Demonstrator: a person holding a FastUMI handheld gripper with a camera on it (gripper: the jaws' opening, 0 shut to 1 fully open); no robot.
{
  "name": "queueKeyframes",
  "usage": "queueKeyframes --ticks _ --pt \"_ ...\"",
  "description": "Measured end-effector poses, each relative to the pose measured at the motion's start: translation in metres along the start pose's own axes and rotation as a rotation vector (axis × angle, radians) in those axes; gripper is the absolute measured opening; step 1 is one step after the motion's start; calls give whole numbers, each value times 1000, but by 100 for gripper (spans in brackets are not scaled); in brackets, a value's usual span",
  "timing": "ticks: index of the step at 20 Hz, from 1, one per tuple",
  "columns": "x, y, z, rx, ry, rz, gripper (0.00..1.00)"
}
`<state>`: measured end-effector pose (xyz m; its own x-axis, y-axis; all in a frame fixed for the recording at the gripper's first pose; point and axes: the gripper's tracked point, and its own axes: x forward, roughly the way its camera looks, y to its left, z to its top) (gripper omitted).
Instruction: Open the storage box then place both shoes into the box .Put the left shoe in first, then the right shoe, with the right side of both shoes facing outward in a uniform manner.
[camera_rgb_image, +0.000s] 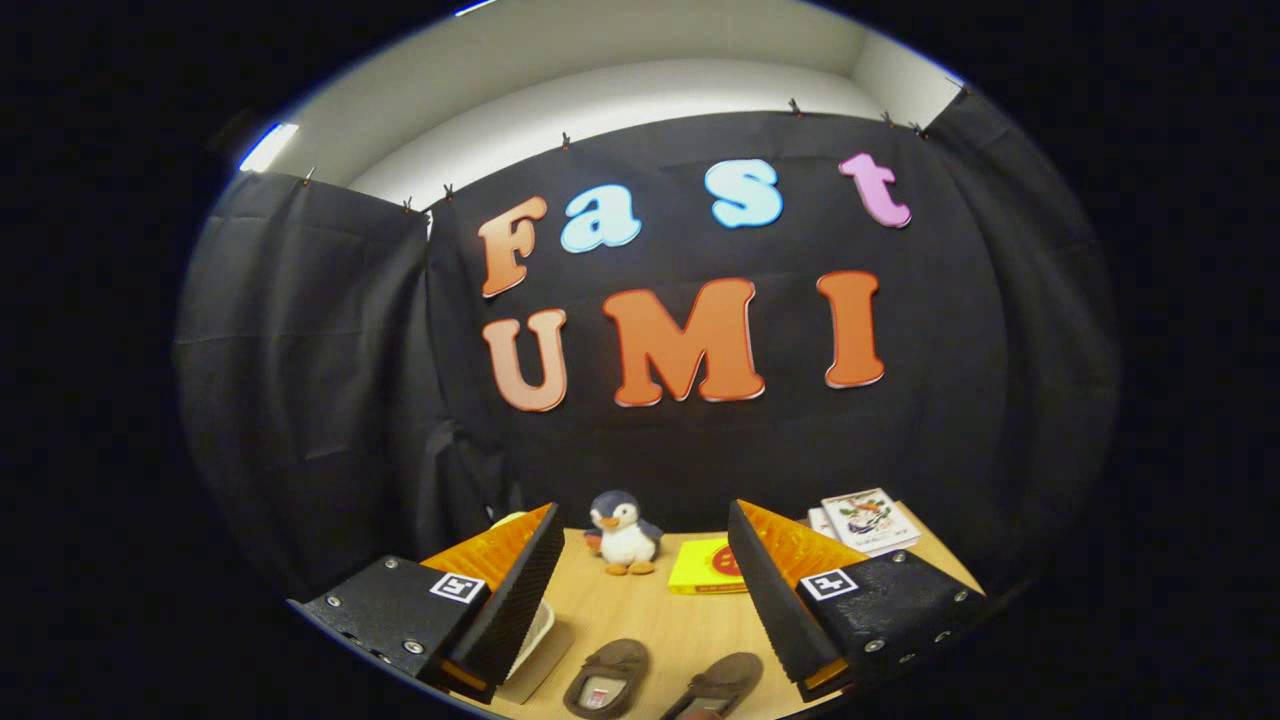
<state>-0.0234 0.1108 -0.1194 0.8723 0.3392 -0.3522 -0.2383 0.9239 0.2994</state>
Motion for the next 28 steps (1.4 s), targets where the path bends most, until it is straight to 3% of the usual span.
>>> queueKeyframes --ticks 6,15,22,28 --pt "20 57 -102 115 282 206 99" --pt "31 120 -212 348 595 395 97" --pt "35 147 -274 499 746 454 98" --pt "40 160 -294 660 793 483 97"
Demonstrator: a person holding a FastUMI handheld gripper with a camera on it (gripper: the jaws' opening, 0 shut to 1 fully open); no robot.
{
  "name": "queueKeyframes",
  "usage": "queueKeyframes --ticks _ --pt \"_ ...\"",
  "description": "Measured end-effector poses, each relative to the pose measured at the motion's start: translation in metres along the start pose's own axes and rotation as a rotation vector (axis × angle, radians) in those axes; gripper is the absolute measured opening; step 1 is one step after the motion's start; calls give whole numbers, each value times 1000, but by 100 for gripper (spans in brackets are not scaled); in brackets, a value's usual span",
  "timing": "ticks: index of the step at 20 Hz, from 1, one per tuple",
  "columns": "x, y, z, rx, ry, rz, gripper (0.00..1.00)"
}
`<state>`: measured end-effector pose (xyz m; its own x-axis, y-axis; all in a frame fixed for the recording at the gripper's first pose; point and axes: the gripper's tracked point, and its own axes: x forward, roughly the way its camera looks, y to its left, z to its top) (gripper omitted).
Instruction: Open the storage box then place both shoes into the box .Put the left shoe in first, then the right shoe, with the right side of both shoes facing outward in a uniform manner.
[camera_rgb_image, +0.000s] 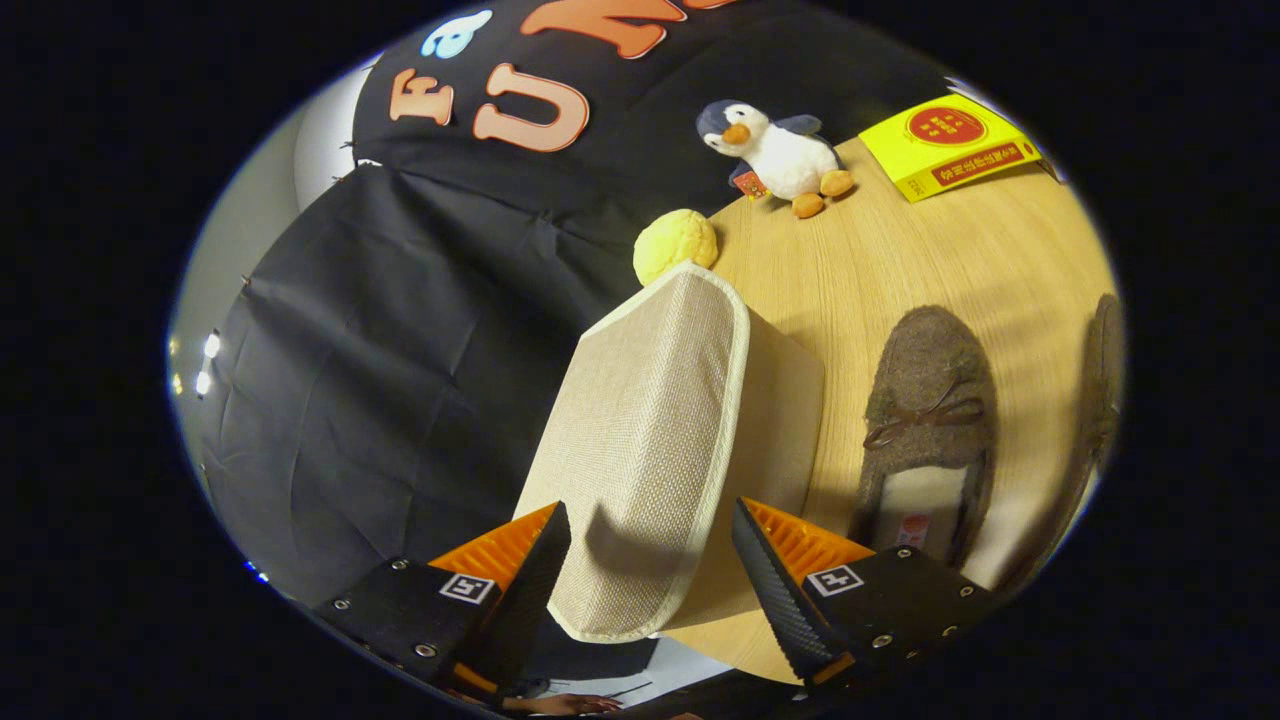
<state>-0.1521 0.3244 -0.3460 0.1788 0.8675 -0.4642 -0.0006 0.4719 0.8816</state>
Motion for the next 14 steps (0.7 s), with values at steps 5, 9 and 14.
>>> queueKeyframes --ticks 5,9,14 --pt "9 0 -5 58 13 26 97" --pt "-11 17 2 62 -14 63 93" --pt "-37 56 22 36 -66 138 76"
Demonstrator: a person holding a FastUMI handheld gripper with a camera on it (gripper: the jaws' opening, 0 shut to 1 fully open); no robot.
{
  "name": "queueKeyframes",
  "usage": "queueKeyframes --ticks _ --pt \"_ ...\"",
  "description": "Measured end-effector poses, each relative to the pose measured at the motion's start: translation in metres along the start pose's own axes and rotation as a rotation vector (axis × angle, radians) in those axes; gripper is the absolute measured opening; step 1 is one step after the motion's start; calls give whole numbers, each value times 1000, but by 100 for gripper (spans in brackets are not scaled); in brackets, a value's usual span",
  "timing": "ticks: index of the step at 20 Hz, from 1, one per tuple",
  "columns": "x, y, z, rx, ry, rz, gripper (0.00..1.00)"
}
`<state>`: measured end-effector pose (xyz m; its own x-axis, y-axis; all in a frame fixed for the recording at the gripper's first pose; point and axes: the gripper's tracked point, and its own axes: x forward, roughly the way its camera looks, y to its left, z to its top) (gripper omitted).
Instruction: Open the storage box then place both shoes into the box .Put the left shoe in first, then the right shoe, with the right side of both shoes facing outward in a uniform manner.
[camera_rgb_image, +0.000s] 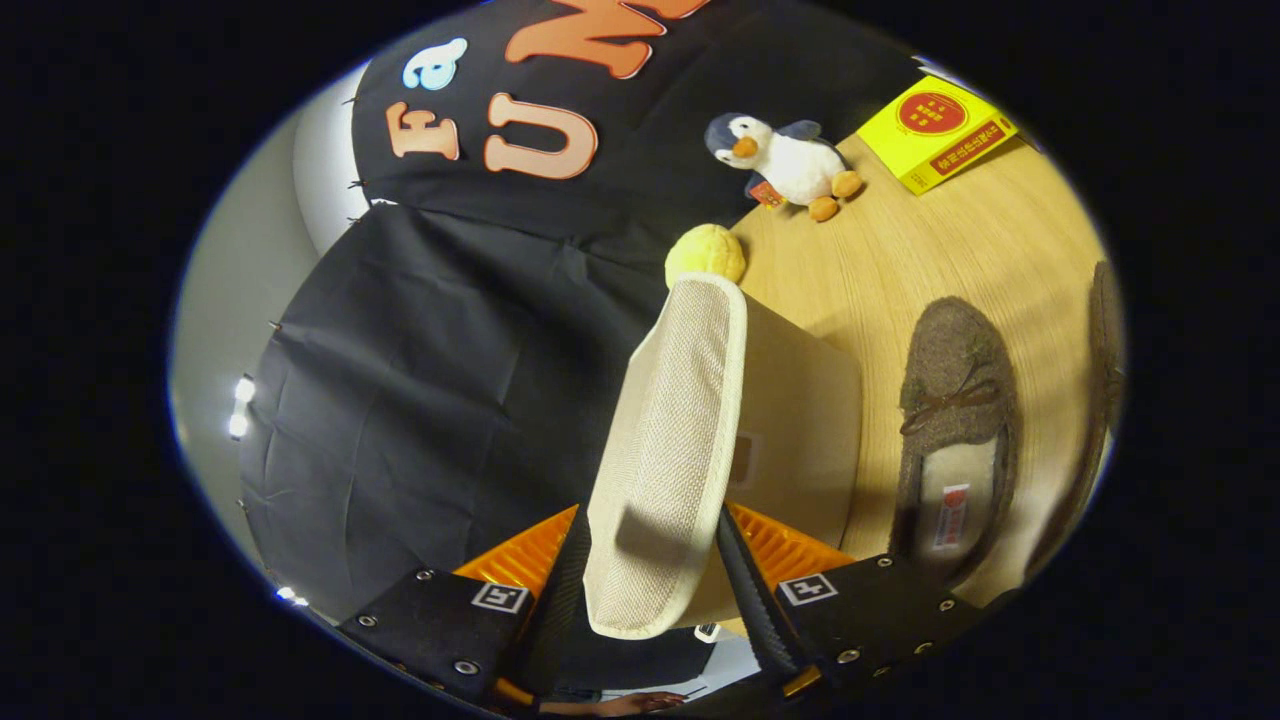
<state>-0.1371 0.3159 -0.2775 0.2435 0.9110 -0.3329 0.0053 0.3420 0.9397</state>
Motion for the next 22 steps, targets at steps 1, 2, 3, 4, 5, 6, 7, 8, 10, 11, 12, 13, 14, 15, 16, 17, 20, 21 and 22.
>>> queueKeyframes --ticks 1,2,3,4,5,6,7,8,10,11,12,13,14,15,16,17,20,21,22 --pt "-1 14 3 -11 -6 24 72" --pt "-1 26 7 -25 -12 45 70" --pt "-1 38 9 -44 -20 59 64" --pt "2 47 12 -68 -26 64 60" --pt "6 58 13 -92 -28 70 51" --pt "11 67 13 -112 -23 79 47" --pt "14 79 13 -126 -20 94 42" --pt "19 91 13 -138 -16 113 38" --pt "30 112 14 -147 -7 136 31" --pt "35 122 12 -138 10 150 27" --pt "42 133 11 -135 27 161 25" --pt "46 144 11 -138 39 169 20" --pt "54 154 11 -150 49 173 18" --pt "61 163 9 -163 62 177 17" --pt "70 171 7 -181 75 178 17" --pt "80 179 3 -201 89 175 17" --pt "113 200 -4 -243 130 171 17" --pt "124 206 -9 -252 144 165 18" --pt "136 210 -14 -264 158 164 18"
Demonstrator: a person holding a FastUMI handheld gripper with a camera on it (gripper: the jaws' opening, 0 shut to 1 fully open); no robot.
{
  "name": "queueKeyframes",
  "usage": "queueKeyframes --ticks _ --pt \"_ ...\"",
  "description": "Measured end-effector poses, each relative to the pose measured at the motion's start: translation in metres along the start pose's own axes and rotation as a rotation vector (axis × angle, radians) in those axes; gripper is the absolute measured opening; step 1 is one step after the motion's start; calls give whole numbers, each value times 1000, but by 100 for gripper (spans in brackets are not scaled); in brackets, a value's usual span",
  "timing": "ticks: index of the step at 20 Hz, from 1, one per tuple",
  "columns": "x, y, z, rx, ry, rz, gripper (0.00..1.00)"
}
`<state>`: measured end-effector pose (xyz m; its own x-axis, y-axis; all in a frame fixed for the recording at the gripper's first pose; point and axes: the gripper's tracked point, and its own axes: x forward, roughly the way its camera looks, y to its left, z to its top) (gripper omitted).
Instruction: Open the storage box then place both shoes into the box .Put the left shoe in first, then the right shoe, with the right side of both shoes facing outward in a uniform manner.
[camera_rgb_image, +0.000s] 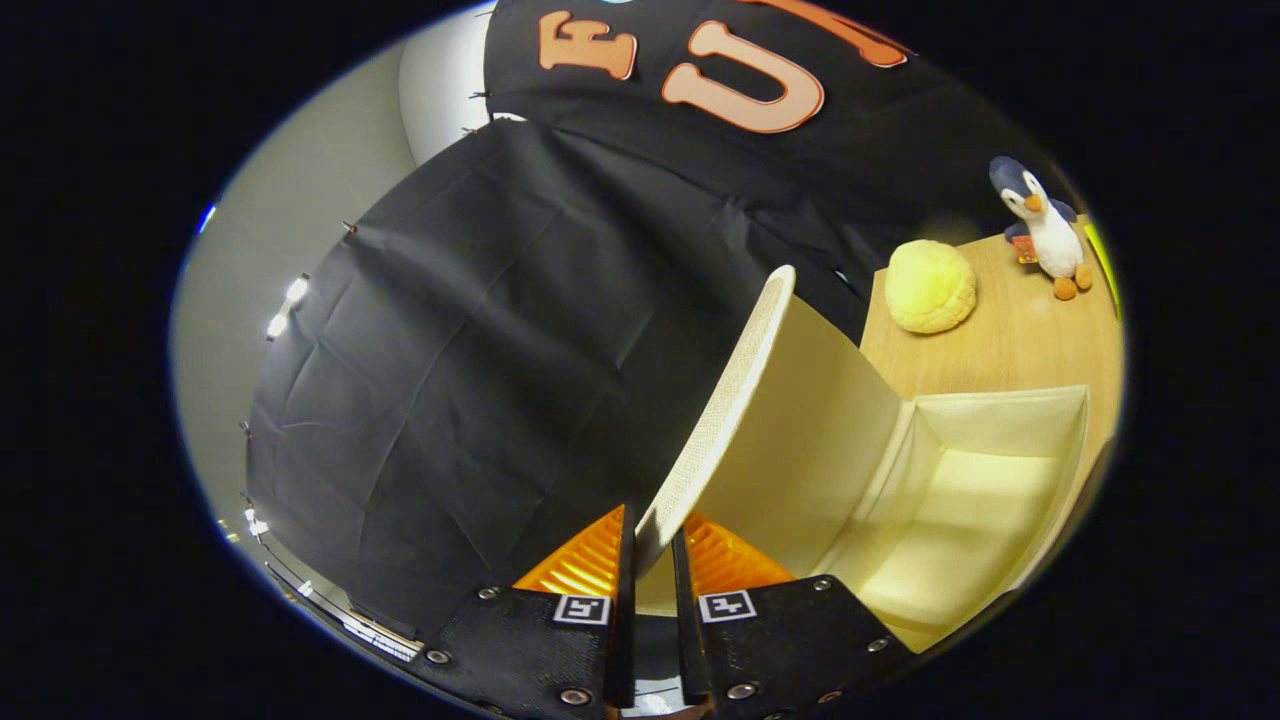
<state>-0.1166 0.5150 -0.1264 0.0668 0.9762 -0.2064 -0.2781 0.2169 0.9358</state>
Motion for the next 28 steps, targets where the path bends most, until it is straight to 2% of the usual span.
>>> queueKeyframes --ticks 9,12,14,15,16,17,19,22,28 --pt "103 8 -25 -35 88 -113 19" --pt "115 13 -35 -25 109 -178 20" --pt "109 2 -48 -22 144 -244 28" --pt "108 -4 -51 -29 160 -265 46" --pt "103 -13 -50 -46 156 -280 56" --pt "95 -20 -41 -63 141 -297 70" --pt "65 -18 -24 -82 94 -323 80" --pt "5 -12 -13 -111 38 -361 87" --pt "-111 -88 4 -216 -39 -557 95"
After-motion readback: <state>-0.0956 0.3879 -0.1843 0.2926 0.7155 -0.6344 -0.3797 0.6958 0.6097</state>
